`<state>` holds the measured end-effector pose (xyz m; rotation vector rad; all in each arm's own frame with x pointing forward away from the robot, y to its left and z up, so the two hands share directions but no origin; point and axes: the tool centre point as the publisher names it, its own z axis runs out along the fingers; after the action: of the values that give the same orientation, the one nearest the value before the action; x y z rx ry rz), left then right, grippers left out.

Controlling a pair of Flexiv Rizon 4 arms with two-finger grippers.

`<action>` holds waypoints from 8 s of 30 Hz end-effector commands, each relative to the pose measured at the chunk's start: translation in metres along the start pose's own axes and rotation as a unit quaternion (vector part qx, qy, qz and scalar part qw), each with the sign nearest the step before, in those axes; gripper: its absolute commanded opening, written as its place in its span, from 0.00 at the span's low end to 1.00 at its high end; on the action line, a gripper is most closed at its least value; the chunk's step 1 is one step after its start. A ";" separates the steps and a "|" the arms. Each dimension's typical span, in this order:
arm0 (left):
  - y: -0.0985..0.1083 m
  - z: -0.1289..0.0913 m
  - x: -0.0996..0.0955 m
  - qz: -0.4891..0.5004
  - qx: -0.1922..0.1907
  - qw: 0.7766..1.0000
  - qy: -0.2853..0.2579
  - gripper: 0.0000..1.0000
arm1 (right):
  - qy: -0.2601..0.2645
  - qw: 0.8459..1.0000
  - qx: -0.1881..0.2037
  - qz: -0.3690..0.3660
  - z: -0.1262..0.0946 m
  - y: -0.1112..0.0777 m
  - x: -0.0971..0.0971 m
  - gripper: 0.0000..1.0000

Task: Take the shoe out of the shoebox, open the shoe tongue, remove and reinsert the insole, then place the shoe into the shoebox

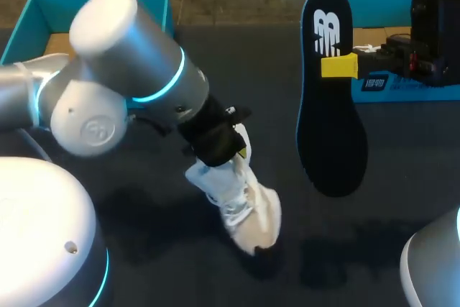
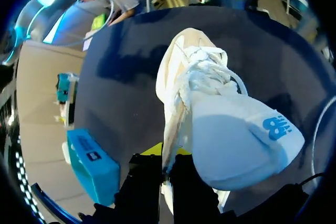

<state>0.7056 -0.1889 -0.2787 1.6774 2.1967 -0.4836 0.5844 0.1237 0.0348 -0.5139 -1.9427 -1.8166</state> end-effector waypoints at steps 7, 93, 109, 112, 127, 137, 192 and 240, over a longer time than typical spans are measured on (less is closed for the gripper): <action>-0.011 0.001 0.006 0.149 0.059 0.984 0.083 0.00 | 0.002 1.000 0.002 0.001 0.003 0.002 -0.003 0.00; 0.012 -0.082 -0.061 0.078 0.056 0.937 -0.337 1.00 | 0.002 1.000 0.002 0.001 0.003 0.002 -0.003 0.00; 0.040 -0.113 -0.081 0.100 0.013 0.856 -0.507 1.00 | 0.002 1.000 0.002 0.001 0.003 0.002 -0.003 0.00; 0.045 -0.122 -0.080 0.104 0.018 0.843 -0.528 1.00 | 0.010 1.000 0.002 0.026 -0.004 0.008 -0.021 0.00; 0.061 -0.155 -0.083 0.100 0.036 0.809 -0.578 1.00 | 0.000 0.993 -0.003 0.117 -0.025 0.045 -0.104 0.00; 0.061 -0.155 -0.083 0.100 0.036 0.809 -0.578 1.00 | 0.000 0.993 -0.003 0.117 -0.025 0.045 -0.104 0.00; 0.067 -0.131 -0.114 0.131 0.065 0.823 -0.549 1.00 | -0.008 0.892 0.026 0.451 0.030 0.023 -0.292 0.00; 0.072 -0.113 -0.150 0.136 0.025 0.833 -0.536 0.21 | -0.018 0.884 0.034 0.466 0.035 0.020 -0.297 0.00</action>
<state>0.8057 -0.2427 -0.1150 1.1988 1.1038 -1.0746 0.8415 0.1654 -0.1108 -1.2017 -1.3577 -1.0991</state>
